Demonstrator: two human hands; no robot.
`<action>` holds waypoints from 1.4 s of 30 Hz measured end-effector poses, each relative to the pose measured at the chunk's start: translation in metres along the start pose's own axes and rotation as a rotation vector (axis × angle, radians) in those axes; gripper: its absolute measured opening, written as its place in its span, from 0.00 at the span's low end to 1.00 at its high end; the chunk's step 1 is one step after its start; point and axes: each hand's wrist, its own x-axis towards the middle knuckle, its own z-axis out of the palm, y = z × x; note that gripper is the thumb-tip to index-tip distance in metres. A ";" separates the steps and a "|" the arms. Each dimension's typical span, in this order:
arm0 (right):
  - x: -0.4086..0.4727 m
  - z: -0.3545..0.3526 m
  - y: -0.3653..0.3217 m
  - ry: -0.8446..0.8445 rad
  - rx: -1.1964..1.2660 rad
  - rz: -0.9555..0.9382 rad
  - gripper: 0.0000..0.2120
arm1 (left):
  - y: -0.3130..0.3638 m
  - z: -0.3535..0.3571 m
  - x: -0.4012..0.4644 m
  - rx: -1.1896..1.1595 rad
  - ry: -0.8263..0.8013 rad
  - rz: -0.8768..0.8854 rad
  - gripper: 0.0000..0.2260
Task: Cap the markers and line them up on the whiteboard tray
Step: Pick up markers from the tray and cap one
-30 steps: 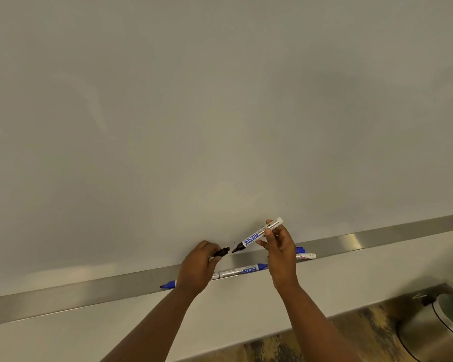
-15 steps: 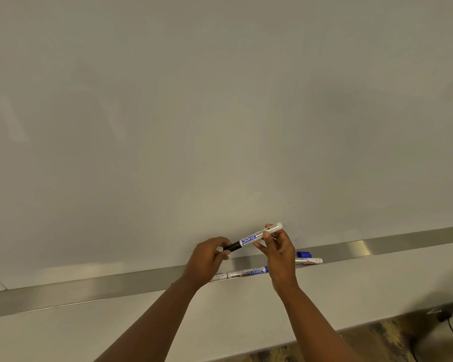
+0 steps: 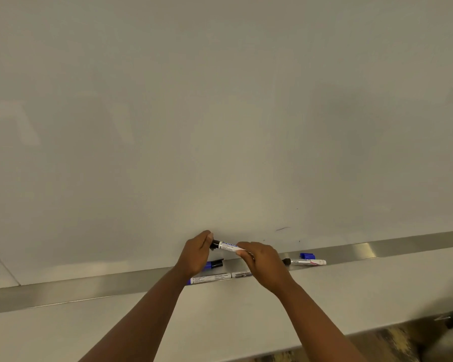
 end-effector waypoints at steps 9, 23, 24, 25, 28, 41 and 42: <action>0.008 0.002 -0.005 -0.129 0.310 0.176 0.14 | -0.002 -0.006 -0.002 0.055 -0.053 0.028 0.12; 0.012 0.014 0.016 -0.149 0.183 0.091 0.10 | -0.032 -0.011 -0.003 0.406 -0.057 0.196 0.09; 0.012 0.017 0.018 -0.107 0.208 0.109 0.11 | -0.035 -0.013 -0.005 0.413 -0.047 0.190 0.09; 0.011 0.018 0.020 -0.021 0.253 0.144 0.10 | -0.039 -0.016 -0.007 0.419 -0.034 0.177 0.09; 0.005 0.023 0.029 0.340 0.365 0.223 0.02 | -0.055 -0.027 -0.015 0.410 0.032 0.097 0.10; 0.013 0.092 0.015 -0.319 -0.278 -0.133 0.12 | -0.089 -0.051 -0.036 0.420 0.113 -0.061 0.09; 0.014 0.095 0.016 -0.327 -0.302 -0.134 0.12 | -0.091 -0.052 -0.037 0.427 0.105 -0.064 0.09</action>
